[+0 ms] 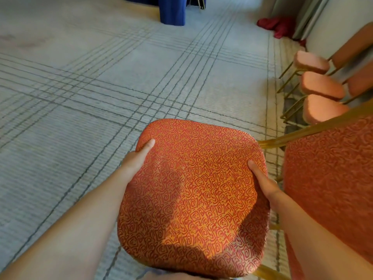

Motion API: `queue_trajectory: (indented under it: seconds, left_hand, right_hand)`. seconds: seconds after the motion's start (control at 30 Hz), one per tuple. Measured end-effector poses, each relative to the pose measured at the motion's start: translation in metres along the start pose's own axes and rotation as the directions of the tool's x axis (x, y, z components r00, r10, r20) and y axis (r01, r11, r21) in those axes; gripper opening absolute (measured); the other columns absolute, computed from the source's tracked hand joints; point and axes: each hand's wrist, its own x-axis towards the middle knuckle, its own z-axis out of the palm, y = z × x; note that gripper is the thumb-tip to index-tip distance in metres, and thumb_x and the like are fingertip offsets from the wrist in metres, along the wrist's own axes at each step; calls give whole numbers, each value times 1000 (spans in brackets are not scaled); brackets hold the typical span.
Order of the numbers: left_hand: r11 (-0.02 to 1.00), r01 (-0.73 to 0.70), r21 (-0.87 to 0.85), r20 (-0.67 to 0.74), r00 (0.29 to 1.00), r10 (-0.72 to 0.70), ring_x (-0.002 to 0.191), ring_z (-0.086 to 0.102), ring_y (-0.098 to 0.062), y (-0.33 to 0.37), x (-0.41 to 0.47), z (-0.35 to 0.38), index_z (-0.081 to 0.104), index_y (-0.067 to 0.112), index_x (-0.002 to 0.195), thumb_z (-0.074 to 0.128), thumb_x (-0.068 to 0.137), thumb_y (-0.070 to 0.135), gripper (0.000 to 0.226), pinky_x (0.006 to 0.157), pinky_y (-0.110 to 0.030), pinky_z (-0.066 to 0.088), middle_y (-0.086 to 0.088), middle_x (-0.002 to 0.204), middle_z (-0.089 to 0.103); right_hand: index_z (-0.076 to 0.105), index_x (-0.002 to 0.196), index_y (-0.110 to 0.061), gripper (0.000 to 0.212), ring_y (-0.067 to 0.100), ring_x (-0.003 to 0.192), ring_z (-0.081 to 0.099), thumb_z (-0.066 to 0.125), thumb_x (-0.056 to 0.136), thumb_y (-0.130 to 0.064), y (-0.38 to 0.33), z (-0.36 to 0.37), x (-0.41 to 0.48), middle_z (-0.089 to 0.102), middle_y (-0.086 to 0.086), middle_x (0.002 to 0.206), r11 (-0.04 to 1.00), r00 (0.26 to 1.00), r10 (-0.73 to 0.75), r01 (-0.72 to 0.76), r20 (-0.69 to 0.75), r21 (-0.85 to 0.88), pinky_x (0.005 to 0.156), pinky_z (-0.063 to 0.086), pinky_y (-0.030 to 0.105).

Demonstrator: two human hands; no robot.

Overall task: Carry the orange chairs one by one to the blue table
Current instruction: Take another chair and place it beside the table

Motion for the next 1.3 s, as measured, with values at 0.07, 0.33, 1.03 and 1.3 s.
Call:
queue_trajectory:
  seconds: [0.07, 0.33, 1.03, 1.3]
  left_hand:
    - [999, -16, -30, 19, 1000, 16, 107, 63, -28, 25, 24, -5, 65, 12, 122, 56, 59, 89, 100, 100, -40, 47, -12, 117, 67]
    - [998, 2, -55, 57, 998, 2, 104, 64, -28, 88, 113, 4, 65, 14, 121, 57, 52, 91, 103, 100, -42, 48, -9, 115, 68]
    - [995, 66, -72, 1, 998, -66, 105, 64, -30, 345, 454, 85, 63, 12, 125, 61, 55, 88, 103, 99, -44, 48, -13, 118, 66]
    - [999, 20, 26, 6, 1000, -20, 103, 66, -29, 459, 633, 100, 67, 10, 117, 58, 52, 90, 104, 99, -42, 49, -15, 113, 69]
  right_hand:
    - [72, 113, -24, 107, 28, 98, 70, 70, 32, -94, -26, 9, 13, 75, 4, 105, 1000, 1000, -11, 11, -1, -8, 101, 50, 44]
    - [71, 115, -20, 112, 27, 101, 69, 67, 32, -95, -112, 33, 76, 74, 5, 106, 999, 999, -48, 48, -22, -5, 103, 48, 43]
    - [59, 130, -27, 115, 29, 107, 63, 65, 37, -95, -432, 98, 370, 68, 6, 118, 998, 995, -62, 61, 83, 10, 105, 45, 46]
    - [62, 130, -21, 113, 25, 106, 65, 69, 42, -91, -554, 155, 504, 70, 4, 115, 993, 998, -40, 34, 51, 114, 105, 46, 43]
